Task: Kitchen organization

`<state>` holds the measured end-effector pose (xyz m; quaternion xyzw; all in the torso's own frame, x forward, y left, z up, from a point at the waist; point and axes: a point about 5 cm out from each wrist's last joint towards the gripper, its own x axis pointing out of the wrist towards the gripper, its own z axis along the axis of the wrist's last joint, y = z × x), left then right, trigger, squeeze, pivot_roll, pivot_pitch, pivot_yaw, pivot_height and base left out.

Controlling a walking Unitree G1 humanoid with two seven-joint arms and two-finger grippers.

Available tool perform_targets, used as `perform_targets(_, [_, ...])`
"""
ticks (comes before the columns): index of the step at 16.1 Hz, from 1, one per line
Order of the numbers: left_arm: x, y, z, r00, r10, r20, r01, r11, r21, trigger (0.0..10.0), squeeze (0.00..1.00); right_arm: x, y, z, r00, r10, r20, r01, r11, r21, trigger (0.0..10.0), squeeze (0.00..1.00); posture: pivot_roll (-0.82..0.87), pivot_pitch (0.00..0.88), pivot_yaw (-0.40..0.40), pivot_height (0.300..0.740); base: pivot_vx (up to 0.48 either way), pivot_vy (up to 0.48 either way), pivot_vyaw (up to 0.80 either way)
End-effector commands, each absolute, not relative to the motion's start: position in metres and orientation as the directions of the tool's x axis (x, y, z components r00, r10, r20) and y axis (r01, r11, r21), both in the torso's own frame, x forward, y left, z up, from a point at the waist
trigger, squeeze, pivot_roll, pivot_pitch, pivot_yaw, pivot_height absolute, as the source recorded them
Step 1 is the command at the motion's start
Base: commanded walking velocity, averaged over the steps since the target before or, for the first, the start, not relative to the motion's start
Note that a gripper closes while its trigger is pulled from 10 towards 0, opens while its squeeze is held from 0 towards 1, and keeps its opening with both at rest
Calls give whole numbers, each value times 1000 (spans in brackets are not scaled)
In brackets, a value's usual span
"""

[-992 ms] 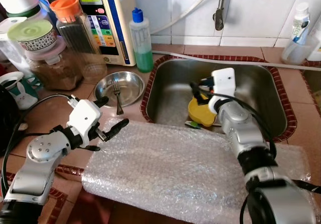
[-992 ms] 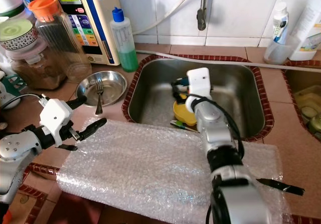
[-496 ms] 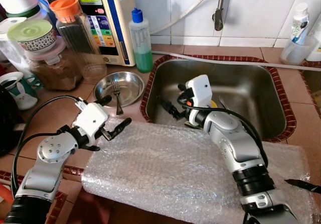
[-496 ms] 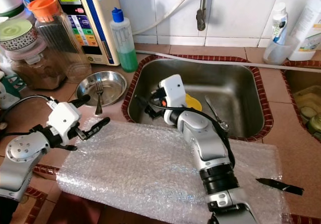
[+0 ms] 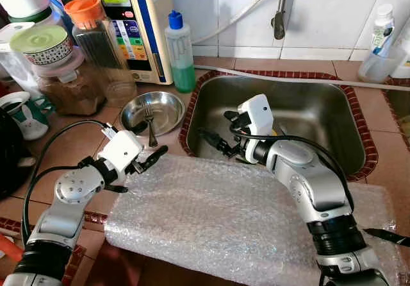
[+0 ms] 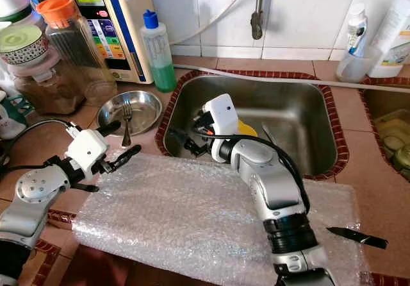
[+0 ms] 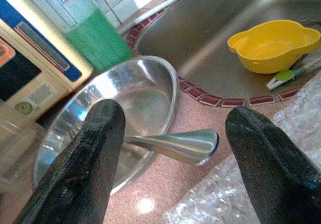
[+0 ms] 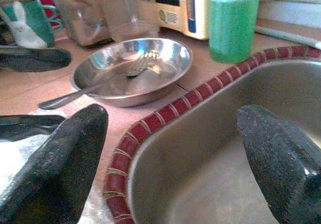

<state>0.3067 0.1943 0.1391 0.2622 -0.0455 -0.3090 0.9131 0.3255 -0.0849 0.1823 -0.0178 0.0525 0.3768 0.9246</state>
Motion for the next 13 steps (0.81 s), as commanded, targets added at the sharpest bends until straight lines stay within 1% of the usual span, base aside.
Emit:
perform_targets(1, [308,195,137,804,-588,-91,539,654,530,0,0,321,-80,186,688,718,-108,-722,692,1,10000,0,-167,96,115,740,0,0,0])
perform_targets(7, [310,194,134,805,-586,-89,523,633,571,0,0,320,-78,187,684,720,-117,-727,687,-17,10000,0,-167,95,114,740,0,0,0])
perform_targets(10, [311,193,133,807,-584,-85,511,620,596,0,0,315,-75,189,645,754,-122,-759,651,13,10000,0,-167,95,114,740,0,0,0])
perform_targets(13, [312,194,132,810,-581,-79,503,618,604,0,0,314,-75,187,639,758,-132,-764,645,4,10000,0,-169,93,114,740,0,0,0])
